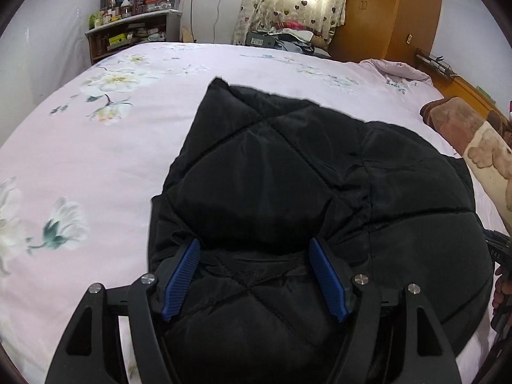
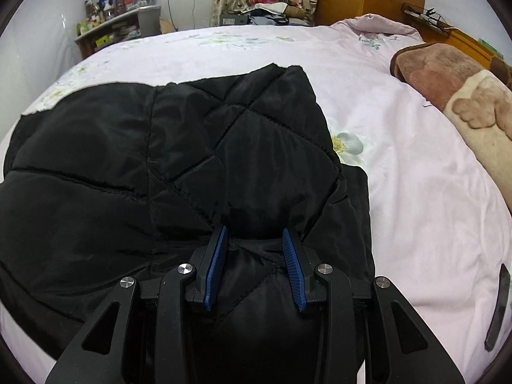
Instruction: Fold large clothes
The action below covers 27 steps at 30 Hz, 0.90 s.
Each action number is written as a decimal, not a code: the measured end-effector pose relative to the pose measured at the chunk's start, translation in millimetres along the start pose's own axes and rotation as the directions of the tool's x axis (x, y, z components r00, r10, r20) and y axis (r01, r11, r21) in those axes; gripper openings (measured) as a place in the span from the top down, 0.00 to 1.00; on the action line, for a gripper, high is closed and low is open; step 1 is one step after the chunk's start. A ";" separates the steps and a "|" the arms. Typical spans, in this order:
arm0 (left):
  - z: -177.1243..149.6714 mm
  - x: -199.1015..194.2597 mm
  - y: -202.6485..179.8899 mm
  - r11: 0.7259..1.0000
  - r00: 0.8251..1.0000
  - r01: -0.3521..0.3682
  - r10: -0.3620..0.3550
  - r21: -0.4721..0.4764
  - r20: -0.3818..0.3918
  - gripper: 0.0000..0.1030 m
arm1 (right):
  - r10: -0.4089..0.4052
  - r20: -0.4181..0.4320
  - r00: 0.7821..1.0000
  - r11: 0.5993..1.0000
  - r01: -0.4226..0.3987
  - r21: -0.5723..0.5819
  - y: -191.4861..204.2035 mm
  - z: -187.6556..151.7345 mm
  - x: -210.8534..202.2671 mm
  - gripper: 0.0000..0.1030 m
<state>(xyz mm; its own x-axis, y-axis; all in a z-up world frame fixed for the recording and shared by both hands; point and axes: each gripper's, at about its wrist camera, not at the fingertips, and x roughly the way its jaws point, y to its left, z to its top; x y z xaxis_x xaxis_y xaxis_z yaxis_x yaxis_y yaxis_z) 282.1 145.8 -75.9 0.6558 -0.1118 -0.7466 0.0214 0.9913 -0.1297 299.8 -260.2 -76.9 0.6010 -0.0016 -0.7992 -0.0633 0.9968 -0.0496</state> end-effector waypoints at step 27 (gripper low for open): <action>-36.1 -16.5 -65.9 0.991 0.995 0.101 -0.099 0.083 -0.019 0.32 | 0.038 0.010 0.999 0.997 -0.037 -0.069 57.3 -40.6 -20.4 0.65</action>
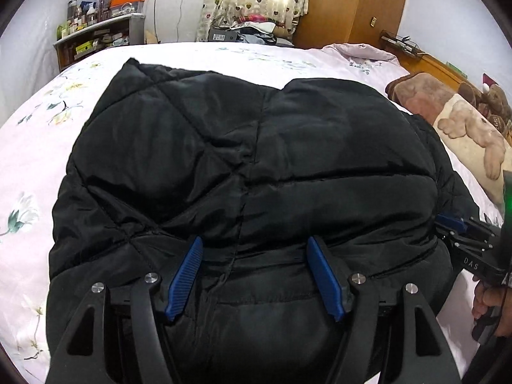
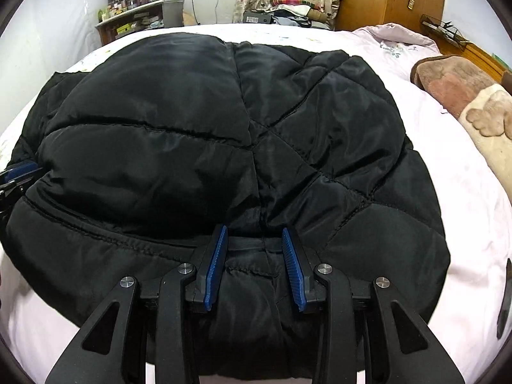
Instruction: Fold large clothes
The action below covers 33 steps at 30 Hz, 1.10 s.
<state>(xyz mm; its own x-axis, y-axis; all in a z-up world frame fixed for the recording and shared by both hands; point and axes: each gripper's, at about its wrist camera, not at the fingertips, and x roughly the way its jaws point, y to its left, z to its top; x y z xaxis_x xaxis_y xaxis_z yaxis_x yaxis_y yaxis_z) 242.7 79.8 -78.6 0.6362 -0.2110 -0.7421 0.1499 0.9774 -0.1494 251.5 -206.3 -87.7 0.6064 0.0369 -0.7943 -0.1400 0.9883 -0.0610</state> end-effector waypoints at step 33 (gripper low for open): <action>70.4 11.1 33.1 0.997 0.998 -0.069 0.068 0.035 0.009 0.41 | 0.063 0.027 0.998 0.996 -0.065 0.065 -4.1 95.9 23.2 0.63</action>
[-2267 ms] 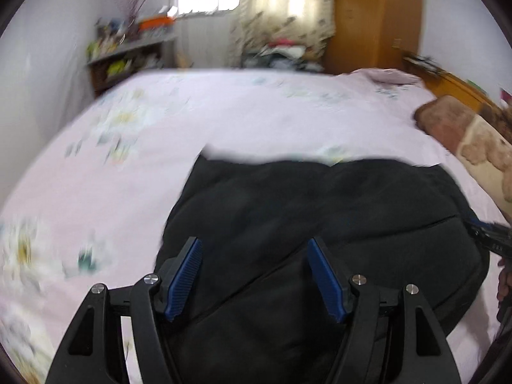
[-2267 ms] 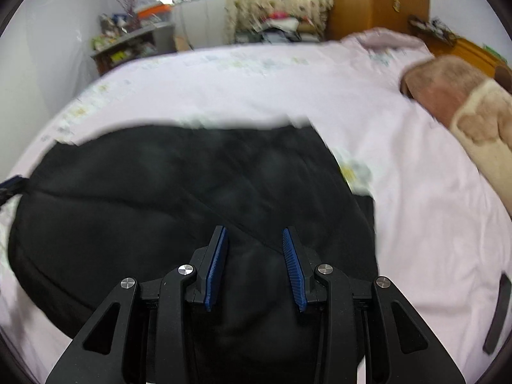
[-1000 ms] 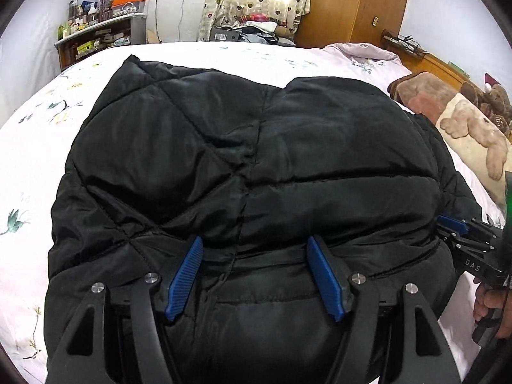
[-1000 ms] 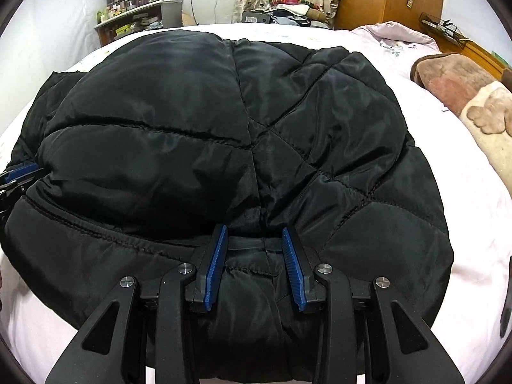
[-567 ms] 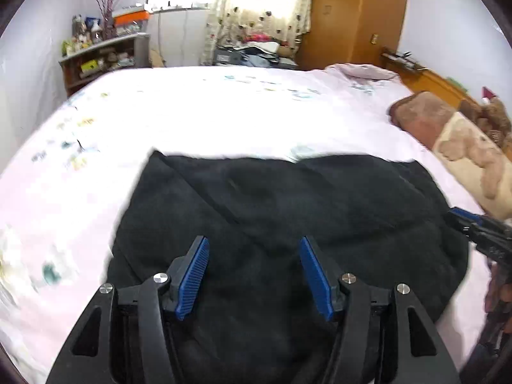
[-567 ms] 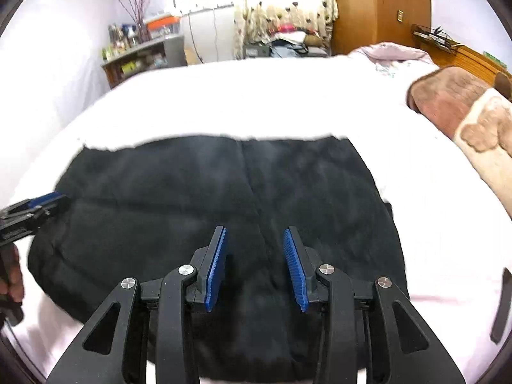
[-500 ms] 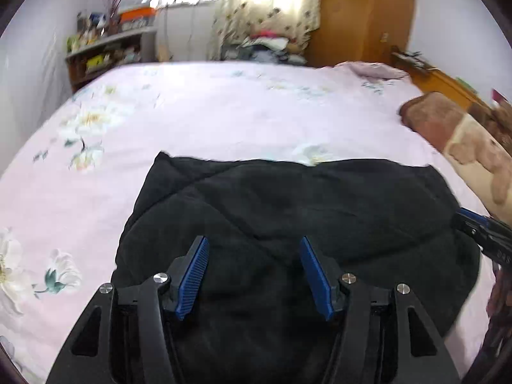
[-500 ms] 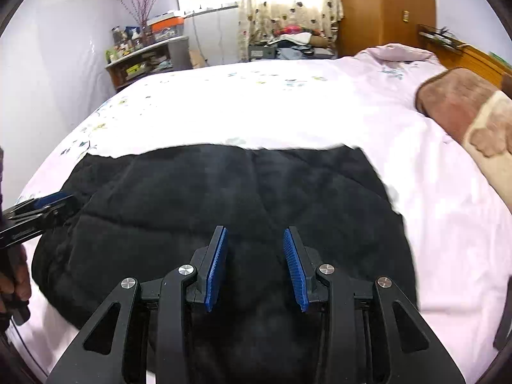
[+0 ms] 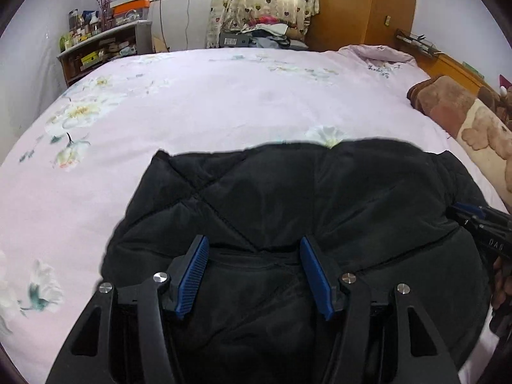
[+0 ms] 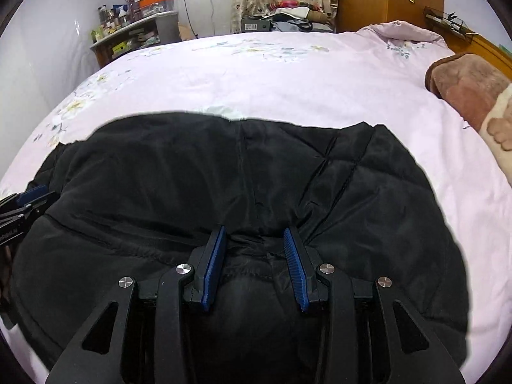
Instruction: Fold large clothes
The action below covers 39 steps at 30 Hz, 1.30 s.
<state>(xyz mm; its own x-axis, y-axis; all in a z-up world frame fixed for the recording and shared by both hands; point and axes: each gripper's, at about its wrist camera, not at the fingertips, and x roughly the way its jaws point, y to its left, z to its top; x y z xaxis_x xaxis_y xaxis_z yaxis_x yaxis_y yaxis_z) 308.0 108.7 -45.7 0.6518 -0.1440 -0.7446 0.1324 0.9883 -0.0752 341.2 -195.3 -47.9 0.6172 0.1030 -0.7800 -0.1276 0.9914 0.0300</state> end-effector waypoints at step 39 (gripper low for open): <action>9.0 -17.3 26.2 0.999 0.997 -0.042 0.041 0.021 0.068 0.39 | -0.152 0.044 0.987 0.988 0.150 0.040 -70.3 -13.0 -25.5 0.63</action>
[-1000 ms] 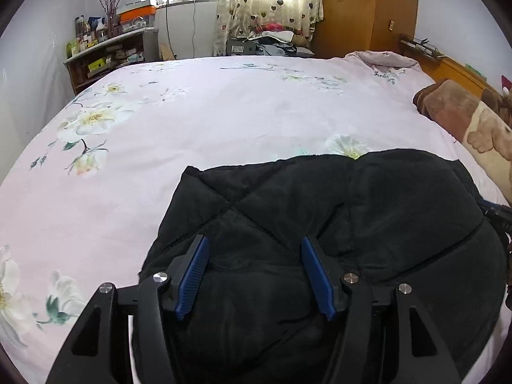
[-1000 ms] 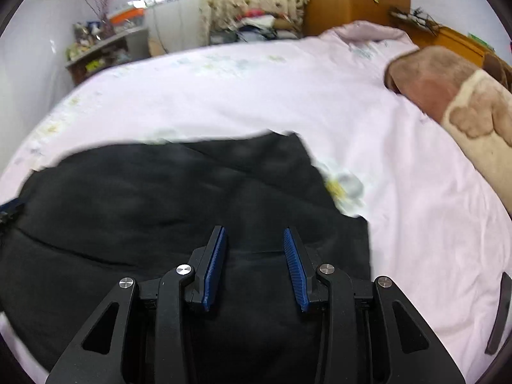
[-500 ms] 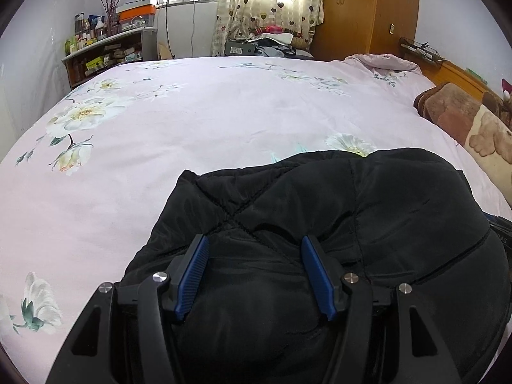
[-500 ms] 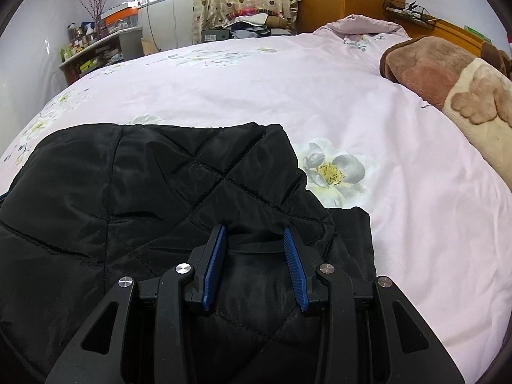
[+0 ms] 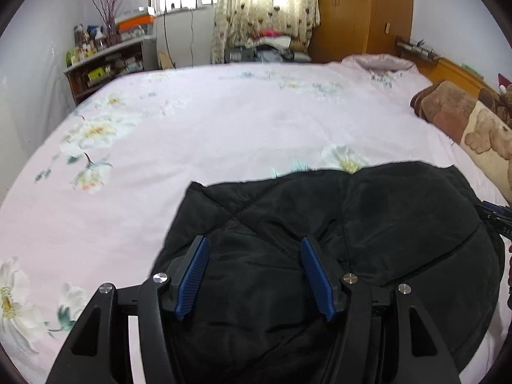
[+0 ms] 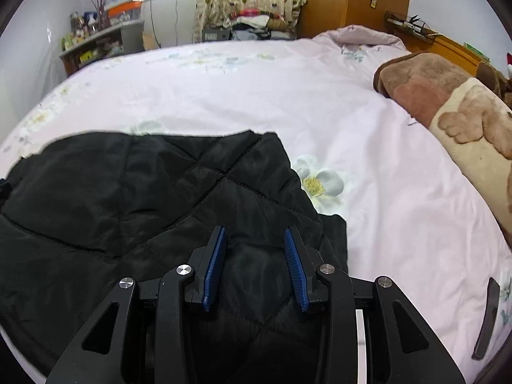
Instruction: Fold large clothes
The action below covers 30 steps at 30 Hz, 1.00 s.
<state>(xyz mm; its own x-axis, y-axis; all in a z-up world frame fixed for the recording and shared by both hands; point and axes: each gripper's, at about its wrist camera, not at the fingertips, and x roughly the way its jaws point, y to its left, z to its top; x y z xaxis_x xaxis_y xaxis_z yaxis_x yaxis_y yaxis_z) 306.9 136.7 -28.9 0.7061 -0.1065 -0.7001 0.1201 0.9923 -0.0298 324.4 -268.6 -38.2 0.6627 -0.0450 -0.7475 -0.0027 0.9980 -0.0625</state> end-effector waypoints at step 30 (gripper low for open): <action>-69.4 -19.7 65.4 0.974 0.996 0.004 -0.023 -0.227 -0.081 0.36 | 0.078 -0.050 0.996 0.993 -0.073 0.092 -38.6 -56.3 -29.2 0.46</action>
<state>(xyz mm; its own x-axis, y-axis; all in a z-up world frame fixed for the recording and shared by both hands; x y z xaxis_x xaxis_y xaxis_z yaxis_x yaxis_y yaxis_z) 252.5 208.1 -66.5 0.6439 -0.1242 -0.7550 -0.0381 0.9803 -0.1937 262.9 -308.2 -51.2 0.6222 0.0305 -0.7823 0.0182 0.9984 0.0533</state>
